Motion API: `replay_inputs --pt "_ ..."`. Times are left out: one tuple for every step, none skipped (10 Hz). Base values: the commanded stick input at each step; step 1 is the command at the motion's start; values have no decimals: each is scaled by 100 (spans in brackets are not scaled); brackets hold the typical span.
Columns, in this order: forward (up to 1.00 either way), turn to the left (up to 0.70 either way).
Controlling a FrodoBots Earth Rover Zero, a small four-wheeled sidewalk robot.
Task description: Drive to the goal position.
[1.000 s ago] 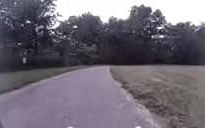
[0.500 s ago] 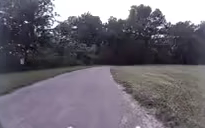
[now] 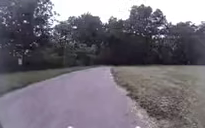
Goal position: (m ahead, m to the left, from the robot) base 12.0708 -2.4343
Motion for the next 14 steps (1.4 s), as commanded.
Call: replay_inputs --pt "70 0" --pt "70 0" --pt "70 1" --pt "70 1" --pt "70 0" --pt "70 0" --pt "70 0" --pt "70 0" --pt "70 0" --pt "70 0" --pt "70 0" --pt "70 0" --pt "70 0" --pt "70 0"
